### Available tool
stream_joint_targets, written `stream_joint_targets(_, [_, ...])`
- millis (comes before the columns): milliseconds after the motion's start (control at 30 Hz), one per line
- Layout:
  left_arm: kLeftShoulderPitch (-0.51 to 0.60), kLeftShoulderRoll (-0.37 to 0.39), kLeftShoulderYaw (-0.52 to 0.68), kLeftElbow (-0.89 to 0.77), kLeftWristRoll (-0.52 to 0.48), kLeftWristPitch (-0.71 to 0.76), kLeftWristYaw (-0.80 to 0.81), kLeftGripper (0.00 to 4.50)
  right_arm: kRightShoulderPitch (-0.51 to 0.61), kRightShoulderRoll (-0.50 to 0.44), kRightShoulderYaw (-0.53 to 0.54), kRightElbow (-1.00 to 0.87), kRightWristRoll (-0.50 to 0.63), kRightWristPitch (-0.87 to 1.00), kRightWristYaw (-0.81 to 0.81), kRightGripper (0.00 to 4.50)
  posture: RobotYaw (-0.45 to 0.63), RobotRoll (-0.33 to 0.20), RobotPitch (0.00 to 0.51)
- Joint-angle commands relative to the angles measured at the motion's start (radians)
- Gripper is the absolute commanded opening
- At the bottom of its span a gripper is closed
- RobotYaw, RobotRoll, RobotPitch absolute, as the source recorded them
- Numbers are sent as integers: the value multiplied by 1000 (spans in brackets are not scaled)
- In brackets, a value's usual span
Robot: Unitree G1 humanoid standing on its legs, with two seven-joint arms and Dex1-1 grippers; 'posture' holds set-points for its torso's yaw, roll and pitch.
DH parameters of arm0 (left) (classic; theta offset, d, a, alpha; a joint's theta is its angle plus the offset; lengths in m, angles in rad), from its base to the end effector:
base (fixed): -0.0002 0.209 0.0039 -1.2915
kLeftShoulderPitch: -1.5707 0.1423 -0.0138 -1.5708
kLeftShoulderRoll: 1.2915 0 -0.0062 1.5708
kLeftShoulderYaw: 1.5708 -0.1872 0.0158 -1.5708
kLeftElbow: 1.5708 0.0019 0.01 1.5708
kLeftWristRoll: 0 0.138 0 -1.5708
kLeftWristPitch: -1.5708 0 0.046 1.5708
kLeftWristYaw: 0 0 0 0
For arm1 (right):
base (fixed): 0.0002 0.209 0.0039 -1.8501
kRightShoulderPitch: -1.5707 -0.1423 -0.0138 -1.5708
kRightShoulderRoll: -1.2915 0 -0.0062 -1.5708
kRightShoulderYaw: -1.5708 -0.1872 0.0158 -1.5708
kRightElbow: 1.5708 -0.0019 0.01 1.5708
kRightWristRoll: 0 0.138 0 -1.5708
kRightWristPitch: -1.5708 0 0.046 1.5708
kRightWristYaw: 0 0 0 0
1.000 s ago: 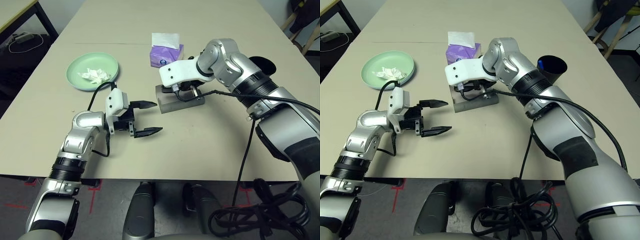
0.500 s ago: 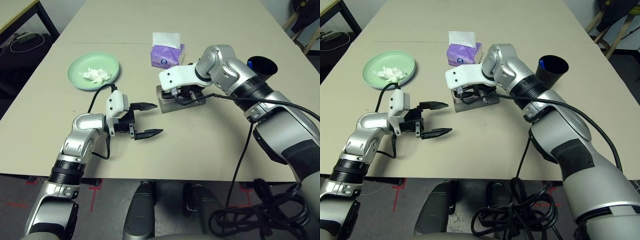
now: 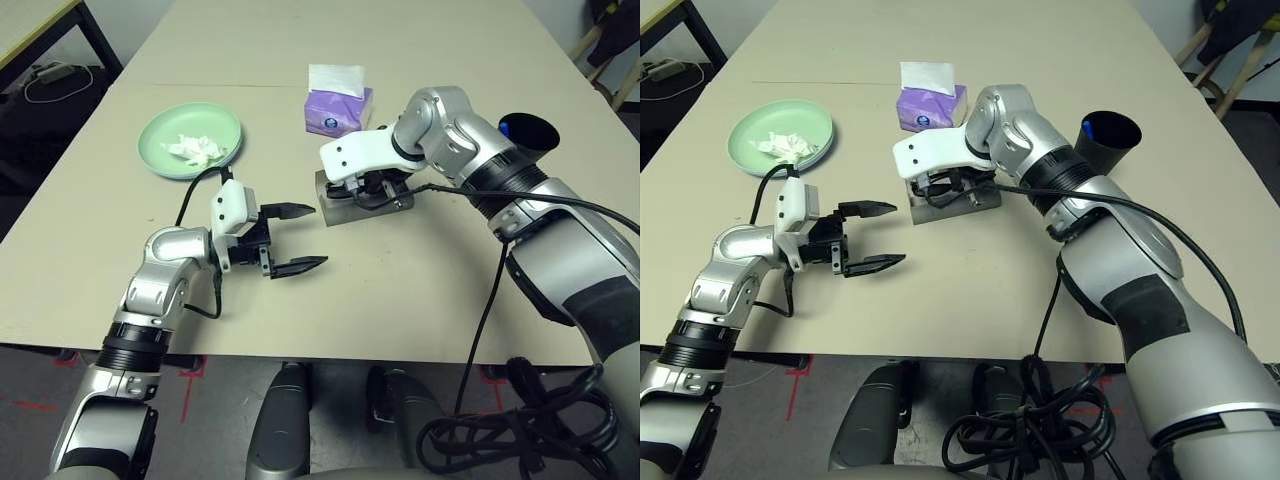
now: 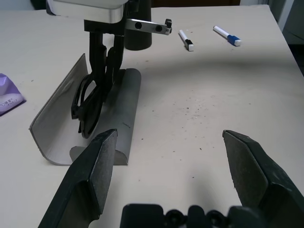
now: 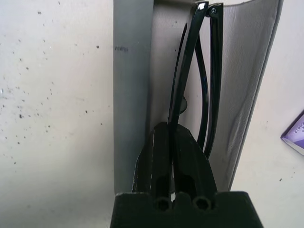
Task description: Organize and tidy the items on the table.
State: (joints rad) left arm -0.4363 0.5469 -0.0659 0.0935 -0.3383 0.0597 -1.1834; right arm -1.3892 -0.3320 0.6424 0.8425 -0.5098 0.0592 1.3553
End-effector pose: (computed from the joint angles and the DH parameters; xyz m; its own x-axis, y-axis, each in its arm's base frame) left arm 0.2777 0.2196 0.1470 0.3104 -0.9432 -0.1184 0.9136 0.2616 0.3113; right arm 0.3668 -0.0767 0.2729 0.3798 0.2873 -0.8793 -0.8150 -0.3459 -0.4650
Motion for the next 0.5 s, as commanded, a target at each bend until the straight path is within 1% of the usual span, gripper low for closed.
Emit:
stream_joint_targets(33, [21, -10, -6, -20, -2, -14, 7, 4500, -25, -1, 1, 25, -10, -27, 14, 36, 281, 0, 197])
stream_joint_targets(500, [21, -13, -5, -17, 1, -18, 11, 4500, -56, 12, -9, 72, -13, -44, 41, 36, 283, 0, 192])
